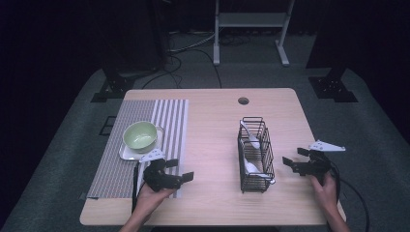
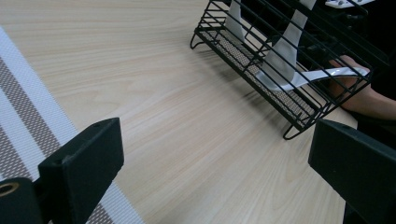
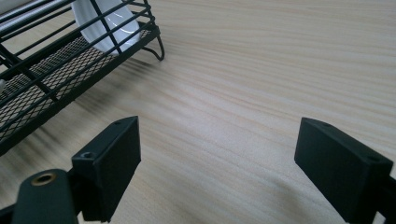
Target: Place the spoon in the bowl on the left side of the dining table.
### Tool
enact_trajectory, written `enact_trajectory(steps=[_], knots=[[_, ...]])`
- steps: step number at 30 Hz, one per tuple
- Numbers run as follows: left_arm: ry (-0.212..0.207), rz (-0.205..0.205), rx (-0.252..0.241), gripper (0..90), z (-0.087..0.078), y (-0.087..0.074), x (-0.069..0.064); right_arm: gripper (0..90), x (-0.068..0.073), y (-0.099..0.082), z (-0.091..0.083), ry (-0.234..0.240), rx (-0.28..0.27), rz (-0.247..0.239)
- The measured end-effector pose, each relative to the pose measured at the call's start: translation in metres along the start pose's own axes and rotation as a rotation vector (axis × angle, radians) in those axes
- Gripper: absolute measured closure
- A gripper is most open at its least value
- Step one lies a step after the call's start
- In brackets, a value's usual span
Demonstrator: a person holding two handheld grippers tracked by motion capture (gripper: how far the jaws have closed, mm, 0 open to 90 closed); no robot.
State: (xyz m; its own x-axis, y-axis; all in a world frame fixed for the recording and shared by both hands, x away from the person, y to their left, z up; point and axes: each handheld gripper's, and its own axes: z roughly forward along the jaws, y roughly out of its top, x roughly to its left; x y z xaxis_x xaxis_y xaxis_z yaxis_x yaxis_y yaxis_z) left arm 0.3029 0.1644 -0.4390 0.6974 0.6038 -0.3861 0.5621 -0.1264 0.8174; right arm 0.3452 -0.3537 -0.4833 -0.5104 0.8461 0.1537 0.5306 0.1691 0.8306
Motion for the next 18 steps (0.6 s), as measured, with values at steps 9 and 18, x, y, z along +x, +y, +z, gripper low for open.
enact_trajectory(steps=[9, 18], knots=[[-0.023, 0.023, 0.000, 2.3, 0.007, 0.008, -0.010, 13.4, 0.001, 0.000, 0.001, -0.004, 0.005, -0.007], [-0.040, 0.028, -0.004, 2.3, 0.013, 0.015, -0.016, 13.4, 0.001, 0.001, 0.001, -0.006, 0.006, -0.009]])
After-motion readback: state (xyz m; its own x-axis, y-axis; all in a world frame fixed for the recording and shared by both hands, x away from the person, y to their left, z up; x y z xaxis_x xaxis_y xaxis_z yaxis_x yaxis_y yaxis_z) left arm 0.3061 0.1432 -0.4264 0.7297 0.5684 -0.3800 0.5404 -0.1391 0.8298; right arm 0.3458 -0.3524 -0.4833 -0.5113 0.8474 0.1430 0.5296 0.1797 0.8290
